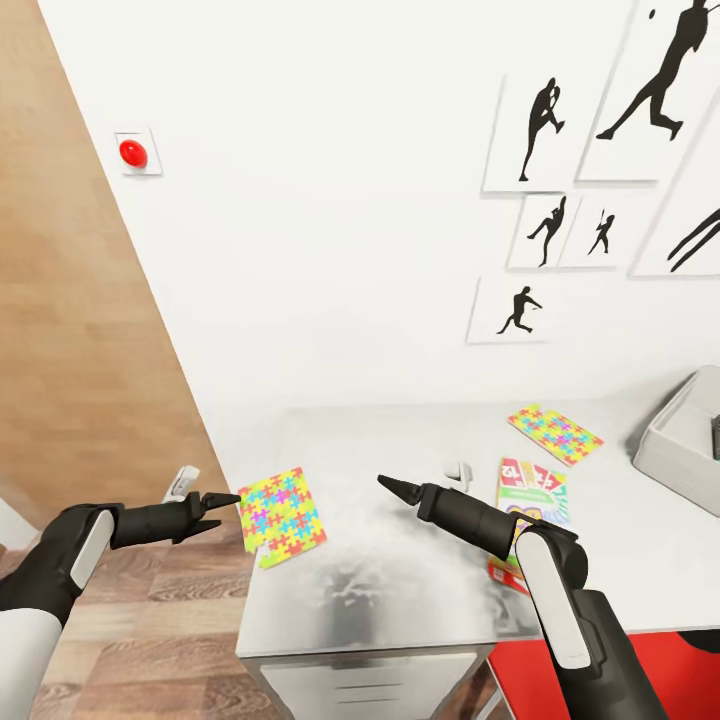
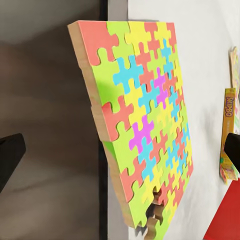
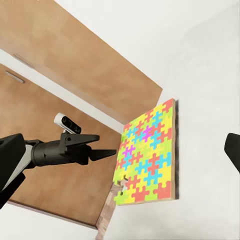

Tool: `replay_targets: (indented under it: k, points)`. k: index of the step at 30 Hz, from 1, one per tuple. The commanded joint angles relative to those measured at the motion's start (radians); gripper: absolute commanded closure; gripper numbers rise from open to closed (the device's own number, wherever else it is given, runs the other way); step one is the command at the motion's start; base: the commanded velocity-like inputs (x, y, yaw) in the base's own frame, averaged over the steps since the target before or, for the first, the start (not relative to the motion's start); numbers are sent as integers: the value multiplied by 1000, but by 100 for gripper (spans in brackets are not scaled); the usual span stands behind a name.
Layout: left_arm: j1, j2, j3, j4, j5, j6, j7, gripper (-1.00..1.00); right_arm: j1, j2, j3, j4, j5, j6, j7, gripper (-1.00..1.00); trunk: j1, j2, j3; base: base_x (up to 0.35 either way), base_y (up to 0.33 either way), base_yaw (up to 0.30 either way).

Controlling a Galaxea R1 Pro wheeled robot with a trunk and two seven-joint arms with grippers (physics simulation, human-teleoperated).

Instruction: Put all the toys in the child's room - the three board games (two on the bed and one on the table), the two jigsaw puzzles on the table, and the tennis ball on the table - inside the toy box on the table in the child's room.

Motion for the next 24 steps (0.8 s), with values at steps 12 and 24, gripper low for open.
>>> replay_targets:
  k: [12, 24]
  points:
    - [-1, 0, 1, 0, -5, 3, -6, -100, -2, 1, -3, -2, -2, 9, 1, -100, 0, -1, -1, 51, 35, 0]
    - [-1, 0, 0, 0, -5, 3, -6, -100, -2, 0, -2, -2, -2, 10, 1, -100, 0, -1, -1, 2, 1, 0]
